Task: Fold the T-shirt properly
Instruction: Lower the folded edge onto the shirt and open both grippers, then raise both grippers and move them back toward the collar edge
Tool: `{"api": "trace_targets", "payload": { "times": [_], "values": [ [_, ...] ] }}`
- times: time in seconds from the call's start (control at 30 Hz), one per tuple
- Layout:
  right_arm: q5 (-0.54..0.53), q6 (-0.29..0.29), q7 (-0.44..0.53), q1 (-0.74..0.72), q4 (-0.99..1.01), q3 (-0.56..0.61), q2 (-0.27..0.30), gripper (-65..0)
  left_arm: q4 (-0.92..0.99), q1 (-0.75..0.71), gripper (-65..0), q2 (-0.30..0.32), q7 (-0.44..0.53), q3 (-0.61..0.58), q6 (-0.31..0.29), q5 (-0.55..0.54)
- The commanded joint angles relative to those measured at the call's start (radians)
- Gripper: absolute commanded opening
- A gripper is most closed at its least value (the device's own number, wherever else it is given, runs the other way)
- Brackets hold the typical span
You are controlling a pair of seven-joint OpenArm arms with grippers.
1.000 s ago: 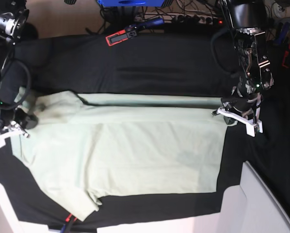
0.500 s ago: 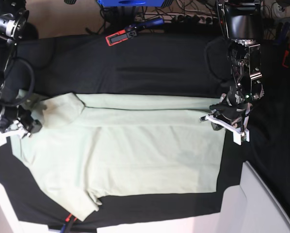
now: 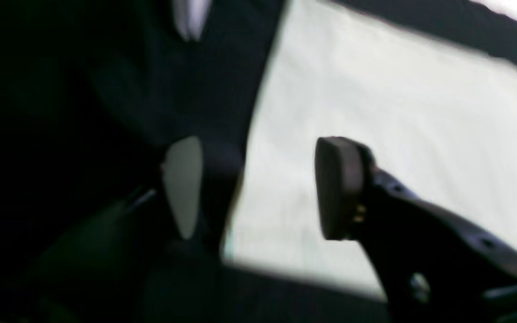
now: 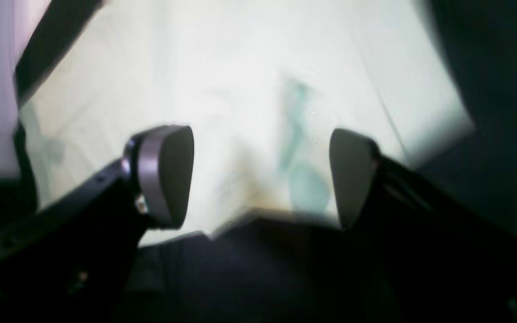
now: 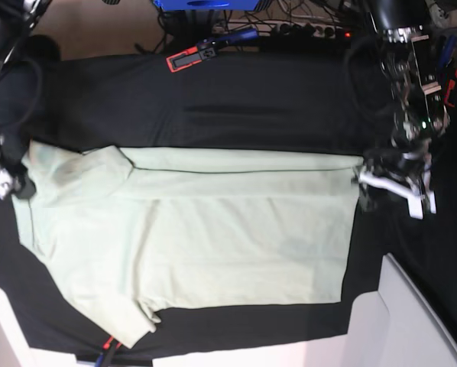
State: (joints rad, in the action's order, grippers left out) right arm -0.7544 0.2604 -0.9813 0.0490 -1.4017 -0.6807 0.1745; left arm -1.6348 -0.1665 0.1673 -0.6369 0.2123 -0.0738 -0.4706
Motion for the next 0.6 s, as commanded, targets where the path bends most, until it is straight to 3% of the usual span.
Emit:
{"api": "trace_targets", "payload": {
  "times": [0.0, 0.1, 0.3, 0.5, 0.57],
  "values": [
    [-0.018, -0.005, 0.002, 0.021, -0.031, -0.049, -0.007, -19.7, -0.018, -0.020, -37.0, 0.011, 0.015, 0.008, 0.006, 0.003],
    [-0.021, -0.026, 0.006, 0.090, -0.037, -0.129, -0.063, -19.2, 0.001, -0.083, -48.4, 0.011, 0.015, 0.009, 0.006, 0.003],
    [-0.023, -0.023, 0.011, 0.117, 0.029, -0.196, -0.102, -18.6, 0.066, -0.124, -46.2, 0.004, 0.015, 0.009, 0.006, -0.003],
    [-0.018, 0.096, 0.012, 0.030, 0.278, -0.201, -0.048, -18.7, 0.124, -0.120, -45.9, 0.001, 0.013, 0.000, 0.004, -0.006],
    [-0.018, 0.133, 0.031, 0.005, 0.342, -0.199, -0.026, -18.7, 0.143, -0.117, -44.7, 0.001, 0.013, 0.003, -0.025, -0.006]
  ]
}}
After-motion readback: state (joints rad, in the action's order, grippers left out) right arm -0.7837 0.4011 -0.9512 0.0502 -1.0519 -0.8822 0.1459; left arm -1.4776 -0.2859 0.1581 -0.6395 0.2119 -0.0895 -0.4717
